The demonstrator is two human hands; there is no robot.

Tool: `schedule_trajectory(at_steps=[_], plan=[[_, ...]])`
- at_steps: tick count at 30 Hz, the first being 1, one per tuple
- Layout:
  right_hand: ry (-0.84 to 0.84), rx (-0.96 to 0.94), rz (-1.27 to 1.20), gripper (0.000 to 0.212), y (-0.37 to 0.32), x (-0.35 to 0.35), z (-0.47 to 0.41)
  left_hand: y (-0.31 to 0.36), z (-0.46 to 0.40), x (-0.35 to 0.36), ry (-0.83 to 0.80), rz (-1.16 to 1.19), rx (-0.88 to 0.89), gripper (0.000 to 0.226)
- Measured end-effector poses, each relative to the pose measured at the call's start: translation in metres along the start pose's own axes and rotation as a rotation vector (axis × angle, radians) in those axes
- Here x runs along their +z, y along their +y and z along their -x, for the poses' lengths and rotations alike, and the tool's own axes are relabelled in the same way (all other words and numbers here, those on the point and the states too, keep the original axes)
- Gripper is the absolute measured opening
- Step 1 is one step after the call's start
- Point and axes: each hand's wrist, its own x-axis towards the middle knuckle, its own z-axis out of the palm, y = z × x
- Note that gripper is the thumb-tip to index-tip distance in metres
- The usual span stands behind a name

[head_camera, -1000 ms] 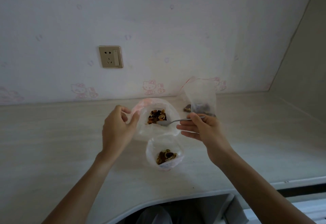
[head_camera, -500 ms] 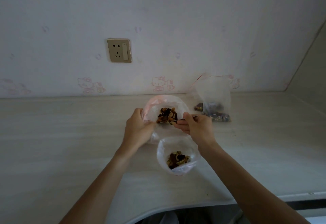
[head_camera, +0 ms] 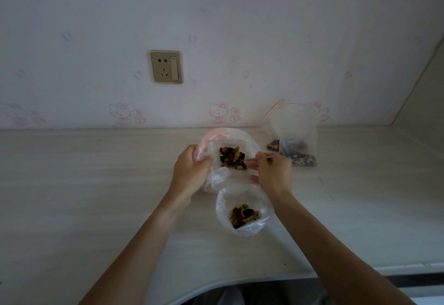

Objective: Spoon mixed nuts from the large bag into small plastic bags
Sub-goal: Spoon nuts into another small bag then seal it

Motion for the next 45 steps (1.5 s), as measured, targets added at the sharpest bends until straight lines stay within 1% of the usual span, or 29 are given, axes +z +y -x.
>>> schedule_trajectory(at_steps=[3,11,16,21,23,25,28,31,33,35,36,37,39,41,43,45], plan=[[-0.012,0.066,-0.082,0.023,-0.002,-0.001,-0.002,-0.003,-0.001,-0.002,0.007,-0.047,0.048,0.004],[-0.028,0.178,-0.257,0.016,0.004,-0.004,-0.003,-0.011,-0.003,-0.002,0.051,-0.26,0.138,0.011],[-0.05,0.16,-0.287,0.017,0.006,-0.01,-0.001,-0.014,-0.005,-0.003,0.043,-0.335,0.147,0.027],[-0.072,0.118,-0.278,0.017,0.005,-0.017,0.0,-0.012,-0.004,-0.002,0.049,-0.295,0.115,0.037],[-0.091,0.105,-0.277,0.017,0.001,-0.02,0.002,-0.009,-0.004,-0.004,0.072,-0.254,0.088,0.038],[-0.106,0.093,-0.286,0.018,-0.004,-0.023,0.003,-0.006,-0.003,-0.008,0.099,-0.224,0.087,0.045],[-0.138,0.067,-0.292,0.017,-0.015,-0.032,0.007,-0.005,0.0,-0.015,0.143,-0.28,0.11,0.054],[-0.173,0.048,-0.33,0.017,-0.029,-0.046,0.013,-0.003,0.012,-0.023,0.171,-0.361,0.207,0.047],[-0.197,0.04,-0.351,0.018,-0.035,-0.058,0.019,0.002,0.026,-0.027,0.204,-0.396,0.305,0.035],[-0.217,0.033,-0.351,0.02,-0.039,-0.07,0.027,0.009,0.045,-0.031,0.23,-0.427,0.352,0.022],[-0.228,0.036,-0.349,0.022,-0.04,-0.076,0.031,0.012,0.054,-0.033,0.207,-0.44,0.328,0.023],[-0.239,0.042,-0.348,0.022,-0.041,-0.081,0.036,0.016,0.063,-0.034,0.152,-0.46,0.272,0.028],[-0.26,0.056,-0.345,0.023,-0.04,-0.092,0.045,0.022,0.08,-0.032,0.004,-0.537,0.145,0.045],[-0.288,0.073,-0.338,0.023,-0.038,-0.1,0.054,0.025,0.092,-0.029,-0.107,-0.622,0.071,0.057],[-0.313,0.086,-0.319,0.023,-0.034,-0.106,0.063,0.025,0.099,-0.025,-0.181,-0.687,0.04,0.056],[-0.335,0.077,-0.276,0.022,-0.028,-0.109,0.071,0.025,0.102,-0.022,-0.214,-0.714,0.044,0.044]])
